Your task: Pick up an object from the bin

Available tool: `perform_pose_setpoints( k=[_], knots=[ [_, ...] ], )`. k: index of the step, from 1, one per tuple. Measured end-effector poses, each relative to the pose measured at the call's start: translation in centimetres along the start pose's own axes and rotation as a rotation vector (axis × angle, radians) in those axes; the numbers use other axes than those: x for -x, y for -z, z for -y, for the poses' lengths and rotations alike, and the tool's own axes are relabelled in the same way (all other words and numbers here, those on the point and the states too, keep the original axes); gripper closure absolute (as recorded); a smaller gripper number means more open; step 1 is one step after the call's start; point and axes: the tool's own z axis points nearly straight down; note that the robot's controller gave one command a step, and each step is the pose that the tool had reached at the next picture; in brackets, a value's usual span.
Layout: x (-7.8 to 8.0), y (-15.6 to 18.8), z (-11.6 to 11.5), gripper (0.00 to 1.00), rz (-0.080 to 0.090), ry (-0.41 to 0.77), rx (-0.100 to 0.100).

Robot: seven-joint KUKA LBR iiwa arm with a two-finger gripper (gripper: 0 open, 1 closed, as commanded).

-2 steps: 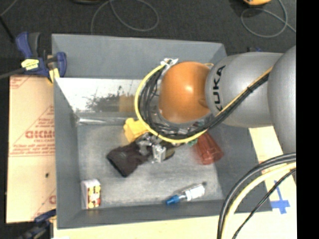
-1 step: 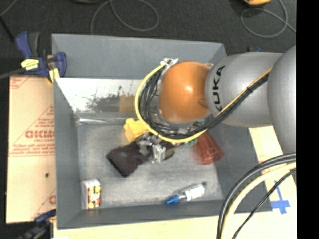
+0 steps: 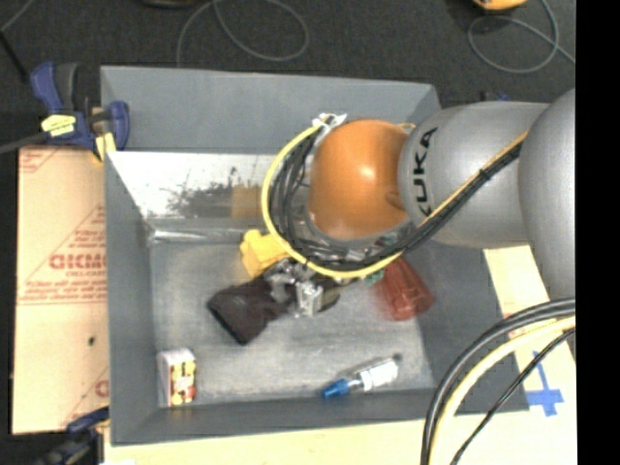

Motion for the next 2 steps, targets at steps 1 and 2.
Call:
perform_pose_setpoints(
  k=[1,2],
  knots=[
    [0.0,0.0,0.0,1.0,0.0,0.0,0.0],
    [0.0,0.0,0.0,1.0,0.0,-0.001,0.0]
  ],
)
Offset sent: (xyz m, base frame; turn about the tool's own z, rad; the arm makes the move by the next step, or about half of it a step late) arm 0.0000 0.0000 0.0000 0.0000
